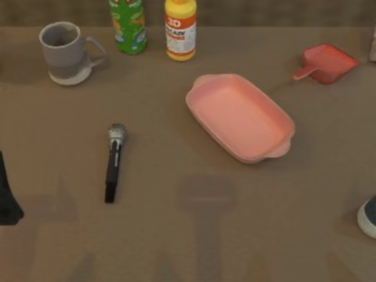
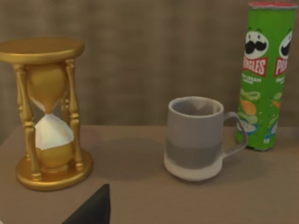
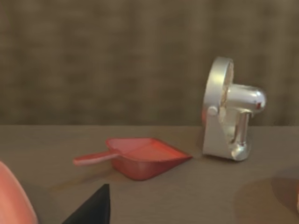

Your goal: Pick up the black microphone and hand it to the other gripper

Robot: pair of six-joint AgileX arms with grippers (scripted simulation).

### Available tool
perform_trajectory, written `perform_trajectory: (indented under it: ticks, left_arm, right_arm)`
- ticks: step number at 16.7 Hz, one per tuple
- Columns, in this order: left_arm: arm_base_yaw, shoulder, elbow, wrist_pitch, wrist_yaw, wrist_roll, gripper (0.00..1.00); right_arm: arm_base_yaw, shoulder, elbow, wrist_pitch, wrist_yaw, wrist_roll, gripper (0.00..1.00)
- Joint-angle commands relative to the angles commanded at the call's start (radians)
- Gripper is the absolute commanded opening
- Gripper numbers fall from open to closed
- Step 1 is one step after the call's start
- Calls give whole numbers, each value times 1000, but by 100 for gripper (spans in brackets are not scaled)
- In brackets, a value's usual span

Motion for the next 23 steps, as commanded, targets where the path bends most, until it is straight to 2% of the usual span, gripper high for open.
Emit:
perform_trajectory:
  ticks: [4,8,23]
  left_arm:
    - [-10,31,25,-23,3,-6,100]
    - [-57,219,172,-142,10,-41,100]
    - [-304,1612,1171,-777,23,-281,100]
  right_arm:
    - [0,0,0,0,0,0,100]
    - [0,0,0,0,0,0,100]
    - [0,0,0,0,0,0,100]
